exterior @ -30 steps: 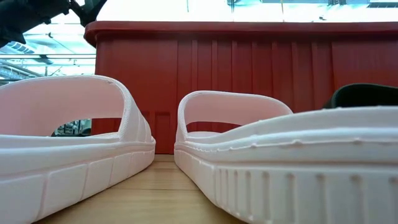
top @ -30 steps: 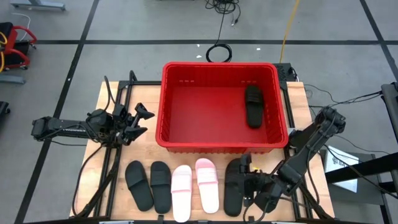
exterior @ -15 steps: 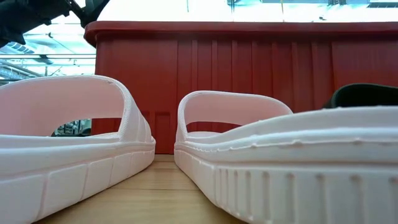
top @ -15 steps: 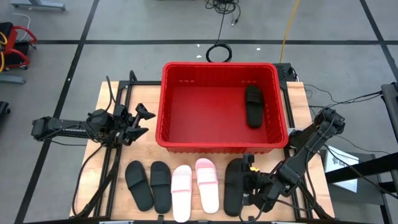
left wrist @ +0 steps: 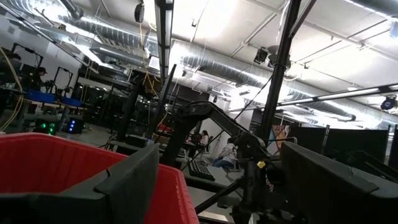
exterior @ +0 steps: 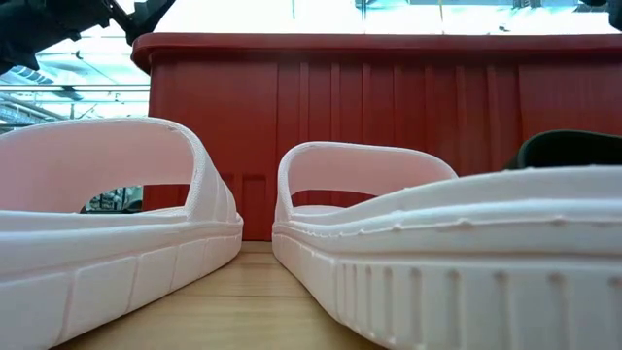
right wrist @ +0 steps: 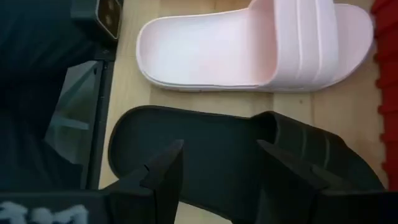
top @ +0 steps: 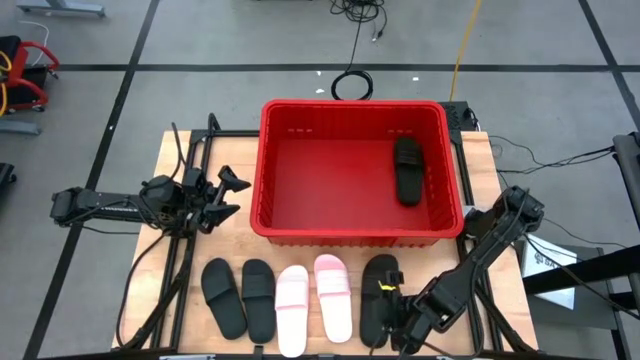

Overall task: Pick and place slides into bin
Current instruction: Put the black slide into the red basket

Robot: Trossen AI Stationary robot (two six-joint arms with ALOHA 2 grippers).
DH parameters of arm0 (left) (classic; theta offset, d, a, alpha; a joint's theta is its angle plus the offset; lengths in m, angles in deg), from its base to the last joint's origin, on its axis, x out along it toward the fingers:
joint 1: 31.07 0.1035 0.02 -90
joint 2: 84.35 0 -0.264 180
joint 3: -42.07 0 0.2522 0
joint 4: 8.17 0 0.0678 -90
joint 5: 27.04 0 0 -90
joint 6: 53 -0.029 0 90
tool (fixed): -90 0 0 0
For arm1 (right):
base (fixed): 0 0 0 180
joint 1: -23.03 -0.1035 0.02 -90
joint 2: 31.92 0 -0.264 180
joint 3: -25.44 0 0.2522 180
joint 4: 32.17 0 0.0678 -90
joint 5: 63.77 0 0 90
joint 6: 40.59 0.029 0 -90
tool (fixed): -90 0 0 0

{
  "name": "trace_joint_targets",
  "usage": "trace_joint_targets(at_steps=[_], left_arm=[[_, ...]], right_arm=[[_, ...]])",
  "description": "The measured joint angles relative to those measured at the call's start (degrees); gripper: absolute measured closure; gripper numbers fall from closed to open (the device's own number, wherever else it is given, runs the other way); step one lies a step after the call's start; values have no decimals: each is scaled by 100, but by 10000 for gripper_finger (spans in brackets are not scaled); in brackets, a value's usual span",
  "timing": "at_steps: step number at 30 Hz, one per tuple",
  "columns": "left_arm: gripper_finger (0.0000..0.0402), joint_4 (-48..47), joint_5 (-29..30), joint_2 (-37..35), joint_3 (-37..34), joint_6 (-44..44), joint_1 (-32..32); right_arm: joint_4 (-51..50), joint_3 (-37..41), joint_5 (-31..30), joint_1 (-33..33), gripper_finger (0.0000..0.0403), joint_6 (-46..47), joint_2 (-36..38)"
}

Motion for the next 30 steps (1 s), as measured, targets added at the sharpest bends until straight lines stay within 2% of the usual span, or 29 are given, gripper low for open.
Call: trace_joint_targets(at_steps=[8,25,30], left_arm=[[62,-51,4,0,0,-8,0],[62,-105,160,0,0,-108,0],[62,-127,166,7,0,-151,0]], right_arm=[[-99,274,-435,4,218,62,-13],[171,1292,-313,74,218,910,-28],[15,1310,-591,143,224,927,-112]])
